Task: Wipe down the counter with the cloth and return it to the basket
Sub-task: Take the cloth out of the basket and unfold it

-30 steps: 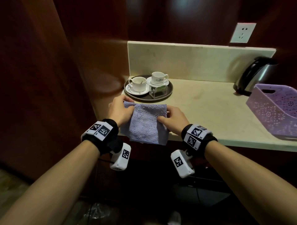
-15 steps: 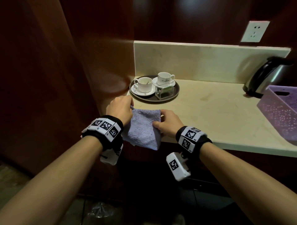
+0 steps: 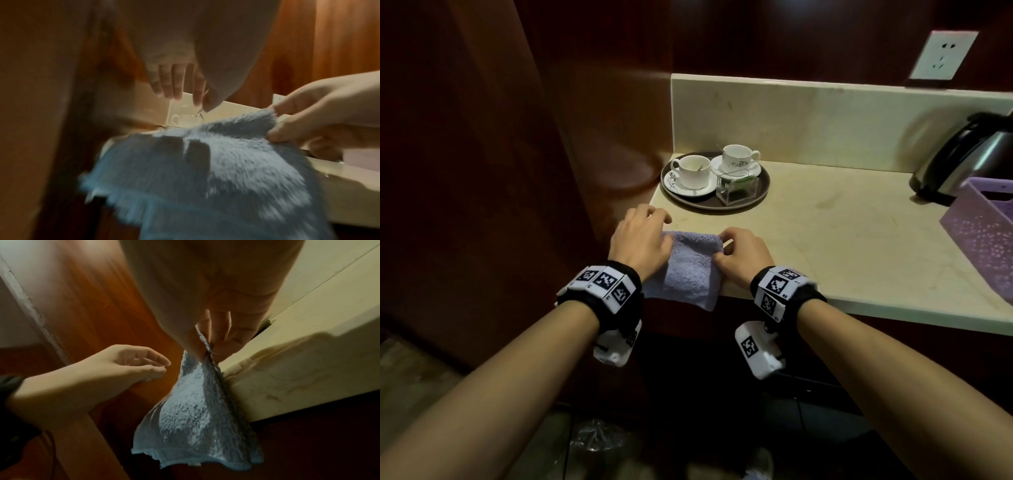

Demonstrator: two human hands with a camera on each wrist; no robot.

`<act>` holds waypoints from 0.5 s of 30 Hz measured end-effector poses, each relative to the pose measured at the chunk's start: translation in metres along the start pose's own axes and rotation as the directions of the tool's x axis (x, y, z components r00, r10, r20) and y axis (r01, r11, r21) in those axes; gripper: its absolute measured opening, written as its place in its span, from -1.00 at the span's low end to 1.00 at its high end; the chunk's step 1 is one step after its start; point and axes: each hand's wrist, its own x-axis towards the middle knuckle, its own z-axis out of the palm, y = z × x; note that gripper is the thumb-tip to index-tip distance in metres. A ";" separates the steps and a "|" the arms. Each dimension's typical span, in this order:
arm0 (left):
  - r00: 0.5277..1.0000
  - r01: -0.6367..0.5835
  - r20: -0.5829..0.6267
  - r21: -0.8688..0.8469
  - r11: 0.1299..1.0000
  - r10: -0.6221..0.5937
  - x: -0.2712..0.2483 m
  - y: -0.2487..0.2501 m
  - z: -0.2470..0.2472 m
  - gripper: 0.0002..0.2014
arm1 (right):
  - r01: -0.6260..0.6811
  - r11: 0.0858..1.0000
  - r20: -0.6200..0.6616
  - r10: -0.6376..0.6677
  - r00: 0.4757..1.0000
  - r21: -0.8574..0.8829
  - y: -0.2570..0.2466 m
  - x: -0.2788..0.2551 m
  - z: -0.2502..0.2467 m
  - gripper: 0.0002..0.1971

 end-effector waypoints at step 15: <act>0.959 -0.118 0.256 -0.028 0.993 0.121 -0.057 -0.014 0.043 -0.28 | 0.052 0.997 -0.083 -0.056 0.995 -0.058 0.004 0.005 0.010 -0.55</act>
